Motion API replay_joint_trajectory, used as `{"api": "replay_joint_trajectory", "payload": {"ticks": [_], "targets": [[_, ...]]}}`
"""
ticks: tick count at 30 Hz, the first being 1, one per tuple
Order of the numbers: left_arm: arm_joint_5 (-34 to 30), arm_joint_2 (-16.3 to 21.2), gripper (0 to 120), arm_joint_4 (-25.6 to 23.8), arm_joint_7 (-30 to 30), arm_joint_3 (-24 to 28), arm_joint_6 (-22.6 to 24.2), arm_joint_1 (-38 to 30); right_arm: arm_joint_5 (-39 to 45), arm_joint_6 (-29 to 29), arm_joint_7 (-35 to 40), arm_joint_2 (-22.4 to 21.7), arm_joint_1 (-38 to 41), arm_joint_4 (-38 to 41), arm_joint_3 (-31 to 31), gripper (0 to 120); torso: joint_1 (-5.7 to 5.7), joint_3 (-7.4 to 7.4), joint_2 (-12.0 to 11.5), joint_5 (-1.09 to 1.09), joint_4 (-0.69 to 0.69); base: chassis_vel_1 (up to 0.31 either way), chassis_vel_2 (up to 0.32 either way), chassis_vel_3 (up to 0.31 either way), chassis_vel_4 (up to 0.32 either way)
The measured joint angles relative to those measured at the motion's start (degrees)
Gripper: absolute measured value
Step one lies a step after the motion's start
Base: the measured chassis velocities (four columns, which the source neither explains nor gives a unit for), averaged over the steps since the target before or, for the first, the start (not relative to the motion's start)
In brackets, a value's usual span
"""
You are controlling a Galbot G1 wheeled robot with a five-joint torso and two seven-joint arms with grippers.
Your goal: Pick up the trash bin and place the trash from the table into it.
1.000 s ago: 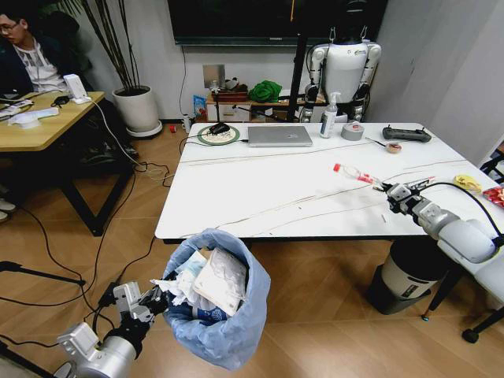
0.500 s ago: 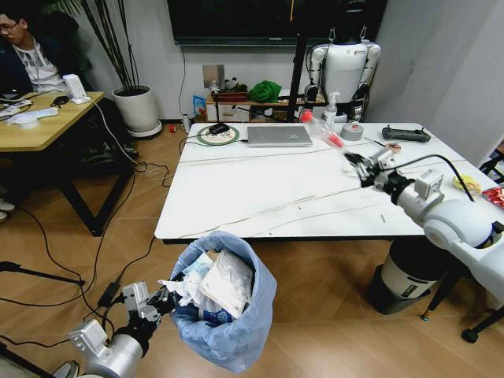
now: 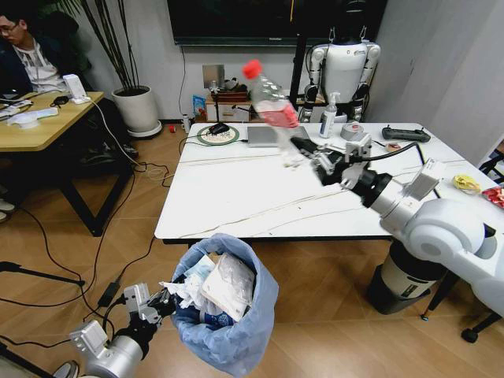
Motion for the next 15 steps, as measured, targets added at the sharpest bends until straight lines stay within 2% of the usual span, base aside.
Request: {"api": "replay_joint_trajectory", "payload": {"ticks": [8,15], "targets": [[0.20,-0.25,0,-0.15,0.22,-0.85,0.00,0.70,2.64,0.39,-2.55,4.33,7.55,0.20,-8.32,0,0.00,0.00,0.00,-0.02,0.00,0.000,0.000,0.000,0.000],[-0.03,-0.01,0,-0.32,0.25,-1.84,0.03,0.80,0.59,1.21,-4.59,7.94,9.75,-2.56,-13.59,0,0.00,0.00,0.00,0.00,0.00,0.000,0.000,0.000,0.000]]}}
